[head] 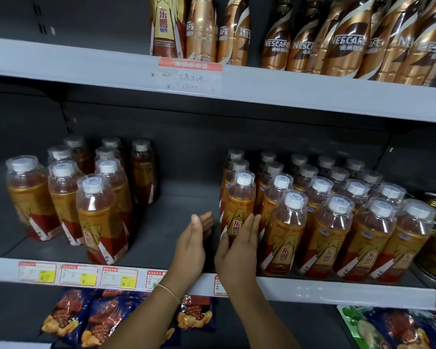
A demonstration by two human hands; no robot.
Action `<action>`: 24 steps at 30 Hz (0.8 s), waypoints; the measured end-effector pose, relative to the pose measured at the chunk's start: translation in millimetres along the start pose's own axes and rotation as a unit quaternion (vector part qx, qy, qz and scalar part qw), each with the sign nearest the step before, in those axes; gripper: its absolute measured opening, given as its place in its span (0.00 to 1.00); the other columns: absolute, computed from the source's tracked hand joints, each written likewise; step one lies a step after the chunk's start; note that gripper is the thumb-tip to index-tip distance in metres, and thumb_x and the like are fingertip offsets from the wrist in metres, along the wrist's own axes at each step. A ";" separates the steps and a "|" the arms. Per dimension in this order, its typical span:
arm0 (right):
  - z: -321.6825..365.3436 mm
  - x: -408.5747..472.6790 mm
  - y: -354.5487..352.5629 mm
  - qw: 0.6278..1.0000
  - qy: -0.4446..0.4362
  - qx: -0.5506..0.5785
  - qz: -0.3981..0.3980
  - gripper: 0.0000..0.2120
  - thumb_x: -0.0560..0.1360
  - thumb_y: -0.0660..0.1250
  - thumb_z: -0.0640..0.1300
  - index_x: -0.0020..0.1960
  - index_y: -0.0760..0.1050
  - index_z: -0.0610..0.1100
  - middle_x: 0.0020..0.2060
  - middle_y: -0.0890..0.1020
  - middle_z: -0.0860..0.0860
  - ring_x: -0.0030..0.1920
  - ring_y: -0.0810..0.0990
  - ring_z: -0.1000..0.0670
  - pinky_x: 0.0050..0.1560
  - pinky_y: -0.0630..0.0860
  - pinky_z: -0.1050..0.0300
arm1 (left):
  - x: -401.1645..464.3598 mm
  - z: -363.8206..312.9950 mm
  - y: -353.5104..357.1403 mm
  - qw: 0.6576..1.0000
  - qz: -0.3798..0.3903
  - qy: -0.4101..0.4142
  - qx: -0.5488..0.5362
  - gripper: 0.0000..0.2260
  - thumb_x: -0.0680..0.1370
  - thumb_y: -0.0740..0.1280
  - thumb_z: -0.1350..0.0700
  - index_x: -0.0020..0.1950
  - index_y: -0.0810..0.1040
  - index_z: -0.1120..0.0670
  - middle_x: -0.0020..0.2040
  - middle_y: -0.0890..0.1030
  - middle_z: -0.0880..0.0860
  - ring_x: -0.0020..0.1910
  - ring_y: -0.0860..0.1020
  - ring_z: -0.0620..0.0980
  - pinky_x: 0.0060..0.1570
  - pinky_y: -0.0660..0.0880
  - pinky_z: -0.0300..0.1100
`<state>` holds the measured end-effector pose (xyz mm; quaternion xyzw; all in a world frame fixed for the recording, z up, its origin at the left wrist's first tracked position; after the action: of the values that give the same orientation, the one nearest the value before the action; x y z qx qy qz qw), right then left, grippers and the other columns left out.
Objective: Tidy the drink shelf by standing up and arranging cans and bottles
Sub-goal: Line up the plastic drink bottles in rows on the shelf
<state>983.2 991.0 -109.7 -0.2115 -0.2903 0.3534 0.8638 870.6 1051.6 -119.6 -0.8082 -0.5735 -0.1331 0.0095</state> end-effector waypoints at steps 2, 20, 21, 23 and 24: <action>7.1 -6.1 -4.1 0.999 -0.032 -0.003 -0.030 0.38 0.82 0.63 0.45 0.82 0.45 0.39 0.81 0.40 0.46 0.79 0.38 0.49 0.72 0.37 0.59 | -6.1 -9.0 -9.1 1.000 -0.011 0.019 0.019 0.32 0.72 0.53 0.24 0.63 0.77 0.42 0.63 0.80 0.42 0.65 0.75 0.40 0.70 0.68 0.48; 141.3 -58.1 89.8 0.962 -0.202 0.151 0.109 0.25 0.79 0.68 0.54 0.74 0.70 0.47 0.68 0.70 0.57 0.70 0.67 0.58 0.67 0.64 0.63 | -80.1 -123.3 -216.8 0.878 -0.330 0.280 0.207 0.08 0.82 0.55 0.49 0.47 0.72 0.45 0.40 0.75 0.47 0.38 0.74 0.44 0.39 0.70 0.32; 144.2 -61.4 100.3 0.960 -0.200 0.143 0.133 0.26 0.79 0.68 0.56 0.74 0.69 0.49 0.69 0.70 0.57 0.69 0.67 0.59 0.67 0.65 0.62 | -79.0 -118.6 -226.9 0.883 -0.331 0.258 0.212 0.08 0.82 0.56 0.49 0.48 0.73 0.46 0.41 0.76 0.46 0.41 0.75 0.44 0.42 0.71 0.33; 146.1 -66.0 118.4 0.959 -0.190 0.116 0.176 0.31 0.75 0.68 0.64 0.74 0.68 0.52 0.69 0.72 0.56 0.68 0.69 0.59 0.66 0.70 0.59 | -72.2 -101.6 -240.0 0.900 -0.312 0.184 0.243 0.09 0.82 0.57 0.49 0.49 0.76 0.48 0.44 0.78 0.45 0.46 0.77 0.46 0.45 0.73 0.38; 146.1 -67.4 126.5 0.959 -0.177 0.102 0.196 0.35 0.72 0.67 0.67 0.74 0.67 0.54 0.69 0.73 0.56 0.67 0.71 0.57 0.65 0.72 0.56 | -67.8 -90.3 -244.3 0.909 -0.292 0.135 0.263 0.10 0.83 0.57 0.50 0.49 0.77 0.47 0.46 0.80 0.44 0.48 0.78 0.45 0.47 0.73 0.37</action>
<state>787.2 1048.5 -97.2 -0.1093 -0.3539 0.5754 0.7292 604.3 1057.3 -81.4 -0.5471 -0.7915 -0.0816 0.2600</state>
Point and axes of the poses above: each hand's wrist, its own x-axis towards the middle knuckle, its own y-axis out of the palm, z = x × y, the point moved 8 cm from there along x, towards the middle knuckle
